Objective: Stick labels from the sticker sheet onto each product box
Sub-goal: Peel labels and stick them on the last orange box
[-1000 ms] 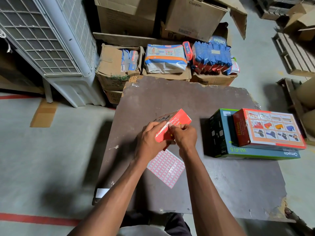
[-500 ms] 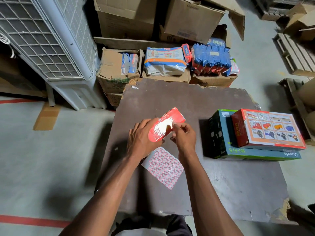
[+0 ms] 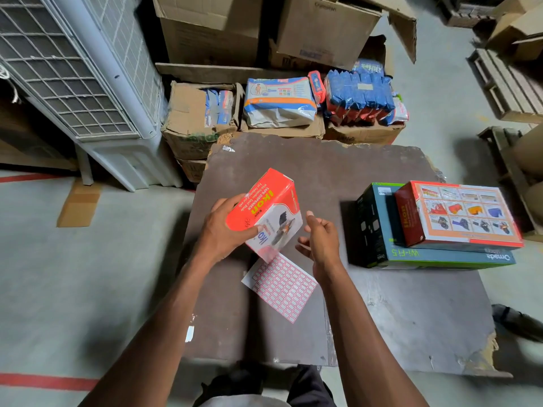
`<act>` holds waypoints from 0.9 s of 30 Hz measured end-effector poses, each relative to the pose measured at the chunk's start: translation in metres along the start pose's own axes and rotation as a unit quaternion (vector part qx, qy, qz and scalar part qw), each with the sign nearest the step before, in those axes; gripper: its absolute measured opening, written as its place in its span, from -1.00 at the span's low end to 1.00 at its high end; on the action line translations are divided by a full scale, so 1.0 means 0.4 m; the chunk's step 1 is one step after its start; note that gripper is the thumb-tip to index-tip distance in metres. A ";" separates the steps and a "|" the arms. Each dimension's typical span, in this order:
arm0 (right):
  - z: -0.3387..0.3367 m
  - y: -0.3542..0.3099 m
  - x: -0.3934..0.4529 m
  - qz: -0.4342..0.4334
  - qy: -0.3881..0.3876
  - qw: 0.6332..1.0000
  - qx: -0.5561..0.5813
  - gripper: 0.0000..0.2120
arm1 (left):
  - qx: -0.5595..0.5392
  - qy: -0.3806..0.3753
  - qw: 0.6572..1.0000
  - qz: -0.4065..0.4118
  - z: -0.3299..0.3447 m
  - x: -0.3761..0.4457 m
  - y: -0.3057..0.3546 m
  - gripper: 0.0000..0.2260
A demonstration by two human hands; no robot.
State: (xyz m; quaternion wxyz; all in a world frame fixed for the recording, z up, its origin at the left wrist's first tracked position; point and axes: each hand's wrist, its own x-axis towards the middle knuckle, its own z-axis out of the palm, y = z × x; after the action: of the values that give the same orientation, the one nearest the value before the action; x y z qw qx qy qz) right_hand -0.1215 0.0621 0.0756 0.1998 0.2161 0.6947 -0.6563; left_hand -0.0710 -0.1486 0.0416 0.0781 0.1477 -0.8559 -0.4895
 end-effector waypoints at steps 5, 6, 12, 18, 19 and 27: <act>-0.023 -0.014 0.012 0.116 -0.080 0.989 0.049 -0.54 | -0.040 -0.072 0.996 0.031 -0.035 -0.012 -0.013 -0.30; -0.032 -0.012 0.030 0.166 -0.093 0.978 0.083 -0.39 | -0.046 -0.096 0.993 0.049 -0.040 -0.017 -0.010 -0.30; -0.083 0.021 0.127 0.280 -0.106 0.939 0.169 -0.02 | 0.035 -0.195 0.972 0.126 -0.037 -0.039 -0.017 -0.33; -0.067 0.059 0.152 0.315 -0.068 0.938 0.131 -0.42 | 0.129 -0.100 0.978 0.133 -0.011 -0.039 -0.056 -0.26; -0.059 0.063 0.155 0.316 -0.059 0.933 0.160 -0.47 | 0.113 -0.066 0.985 0.116 0.000 -0.040 -0.060 -0.23; 0.035 0.124 0.152 0.232 -0.013 0.923 0.307 -0.59 | -0.233 0.104 0.924 -0.286 0.132 -0.044 -0.118 -0.58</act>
State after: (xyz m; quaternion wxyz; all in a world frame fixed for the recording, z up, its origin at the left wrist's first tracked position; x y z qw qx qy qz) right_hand -0.1438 0.0526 -0.0004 0.2790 0.4138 0.3866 -0.7755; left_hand -0.0608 -0.1222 -0.0256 0.0561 0.4138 -0.6259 -0.6586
